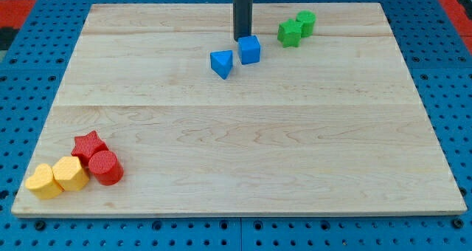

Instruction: Move your arm to green circle

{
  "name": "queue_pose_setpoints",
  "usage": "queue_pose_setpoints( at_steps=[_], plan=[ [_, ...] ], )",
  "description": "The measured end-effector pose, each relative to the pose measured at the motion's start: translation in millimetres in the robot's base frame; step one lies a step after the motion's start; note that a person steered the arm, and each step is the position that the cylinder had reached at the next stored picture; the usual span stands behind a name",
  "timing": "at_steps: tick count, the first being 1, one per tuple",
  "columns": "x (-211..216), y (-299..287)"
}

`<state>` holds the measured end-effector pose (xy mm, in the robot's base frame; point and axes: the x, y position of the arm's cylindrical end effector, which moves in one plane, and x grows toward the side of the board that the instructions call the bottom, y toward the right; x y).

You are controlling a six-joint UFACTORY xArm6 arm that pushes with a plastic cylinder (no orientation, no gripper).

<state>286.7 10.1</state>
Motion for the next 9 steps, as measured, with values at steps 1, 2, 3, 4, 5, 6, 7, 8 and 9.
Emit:
queue_pose_setpoints(
  at_steps=[1, 2, 3, 4, 5, 6, 7, 8, 9],
  plan=[
    [6, 4],
    [13, 5],
    [6, 6],
    [-16, 17],
    [-29, 33],
    [-47, 51],
    [-67, 75],
    [-79, 106],
    [-90, 137]
  ],
)
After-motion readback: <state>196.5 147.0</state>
